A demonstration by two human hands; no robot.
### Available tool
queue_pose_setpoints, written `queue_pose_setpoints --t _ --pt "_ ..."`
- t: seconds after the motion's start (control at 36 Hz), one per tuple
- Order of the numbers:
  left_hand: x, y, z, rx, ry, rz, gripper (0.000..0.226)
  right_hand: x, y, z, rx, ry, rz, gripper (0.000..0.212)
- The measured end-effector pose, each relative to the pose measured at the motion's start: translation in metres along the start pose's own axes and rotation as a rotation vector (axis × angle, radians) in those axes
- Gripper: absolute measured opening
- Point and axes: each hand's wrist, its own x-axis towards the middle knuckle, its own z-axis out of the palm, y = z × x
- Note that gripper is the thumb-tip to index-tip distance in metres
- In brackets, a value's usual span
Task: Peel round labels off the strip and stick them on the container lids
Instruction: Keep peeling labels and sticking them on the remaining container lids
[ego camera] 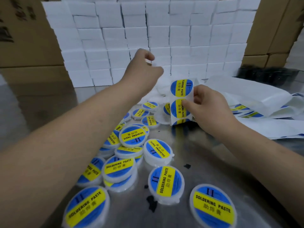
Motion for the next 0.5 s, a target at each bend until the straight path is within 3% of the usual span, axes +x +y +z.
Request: queue_pose_setpoints --t 0.11,0.17,0.33,0.5 --pt "-0.038 0.006 -0.005 0.437 -0.116 0.260 0.011 -0.003 -0.008 -0.003 0.049 -0.014 -0.045 0.017" --pt "-0.050 0.002 -0.001 0.575 -0.136 0.318 0.019 -0.006 -0.012 -0.003 0.110 -0.046 -0.033 0.016" --pt "-0.060 -0.017 0.000 0.728 -0.172 0.277 0.032 -0.010 -0.016 0.000 0.167 -0.227 -0.056 0.029" --pt "-0.062 -0.025 -0.010 0.723 -0.142 0.272 0.029 -0.010 -0.010 0.002 0.179 -0.197 -0.072 0.008"
